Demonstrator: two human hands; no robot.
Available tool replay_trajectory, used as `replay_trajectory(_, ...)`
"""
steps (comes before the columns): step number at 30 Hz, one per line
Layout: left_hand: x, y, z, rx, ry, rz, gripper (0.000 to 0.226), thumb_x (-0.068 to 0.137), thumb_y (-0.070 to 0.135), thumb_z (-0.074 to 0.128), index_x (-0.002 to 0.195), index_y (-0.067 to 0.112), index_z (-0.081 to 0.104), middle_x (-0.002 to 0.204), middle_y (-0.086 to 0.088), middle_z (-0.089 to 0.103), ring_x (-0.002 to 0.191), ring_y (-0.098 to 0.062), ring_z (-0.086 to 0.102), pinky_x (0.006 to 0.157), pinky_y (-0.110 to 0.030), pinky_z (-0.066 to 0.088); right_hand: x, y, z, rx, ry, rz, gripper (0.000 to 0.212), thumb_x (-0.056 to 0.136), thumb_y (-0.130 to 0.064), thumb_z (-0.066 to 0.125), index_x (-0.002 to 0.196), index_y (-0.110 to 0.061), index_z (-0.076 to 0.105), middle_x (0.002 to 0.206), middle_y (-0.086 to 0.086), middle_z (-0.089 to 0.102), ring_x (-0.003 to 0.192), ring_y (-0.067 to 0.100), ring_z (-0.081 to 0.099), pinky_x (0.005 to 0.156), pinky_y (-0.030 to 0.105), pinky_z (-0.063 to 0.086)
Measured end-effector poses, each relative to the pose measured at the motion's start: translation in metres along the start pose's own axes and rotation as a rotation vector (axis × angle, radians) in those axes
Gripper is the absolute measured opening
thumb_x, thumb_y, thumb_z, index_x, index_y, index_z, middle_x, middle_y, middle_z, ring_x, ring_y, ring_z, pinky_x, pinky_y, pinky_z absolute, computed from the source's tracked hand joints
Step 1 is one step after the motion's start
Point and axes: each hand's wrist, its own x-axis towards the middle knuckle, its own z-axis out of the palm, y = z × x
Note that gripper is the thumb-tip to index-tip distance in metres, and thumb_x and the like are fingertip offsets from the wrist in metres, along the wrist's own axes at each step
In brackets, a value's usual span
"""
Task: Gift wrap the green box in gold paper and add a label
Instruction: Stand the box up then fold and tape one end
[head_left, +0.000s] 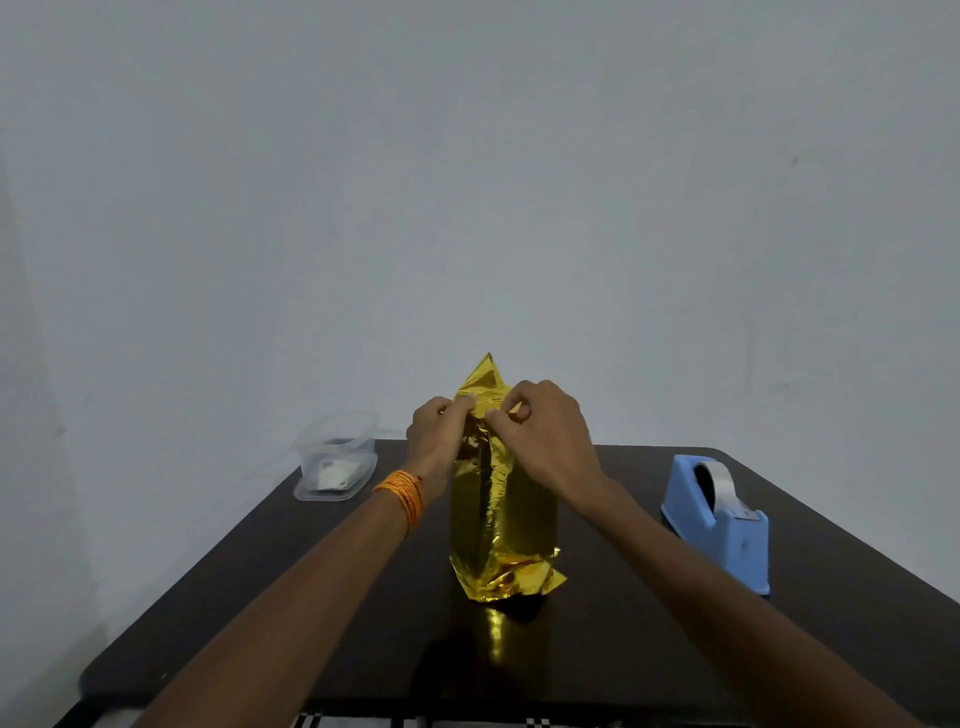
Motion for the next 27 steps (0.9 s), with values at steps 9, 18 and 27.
replay_trajectory(9, -0.020, 0.012, -0.010, -0.028, -0.106, 0.060, 0.048, 0.096, 0.047, 0.049, 0.088, 0.005, 0.073, 0.083, -0.010, 0.075, 0.074, -0.022, 0.072, 0.063, -0.032, 0.058, 0.007, 0.016, -0.001, -0.203, -0.155, 0.099, 0.079, 0.069, -0.068, 0.072, 0.123, -0.016, 0.049, 0.120, 0.003, 0.052, 0.113, 0.023, 0.048, 0.088, 0.040, 0.048)
replay_trajectory(18, 0.002, 0.014, -0.036, 0.177, -0.013, 0.324, 0.018, 0.085, 0.011, 0.065, 0.102, 0.016, 0.064, 0.098, -0.004, 0.068, 0.095, -0.016, 0.063, 0.074, -0.025, 0.047, 0.008, 0.044, -0.012, 0.207, -0.142, 0.143, 0.050, 0.071, -0.037, 0.076, 0.111, -0.027, 0.049, 0.102, -0.002, 0.062, 0.089, 0.019, 0.063, 0.074, 0.032, 0.055)
replay_trajectory(27, 0.011, 0.008, -0.014, 0.200, -0.520, 0.325, 0.044, 0.080, 0.035, 0.078, 0.122, 0.025, 0.067, 0.122, 0.006, 0.067, 0.122, -0.013, 0.056, 0.103, -0.038, 0.047, 0.023, 0.070, -0.034, 0.579, -0.333, 0.124, 0.030, 0.065, -0.010, 0.063, 0.095, -0.012, 0.056, 0.092, 0.006, 0.064, 0.088, 0.015, 0.063, 0.079, 0.030, 0.049)
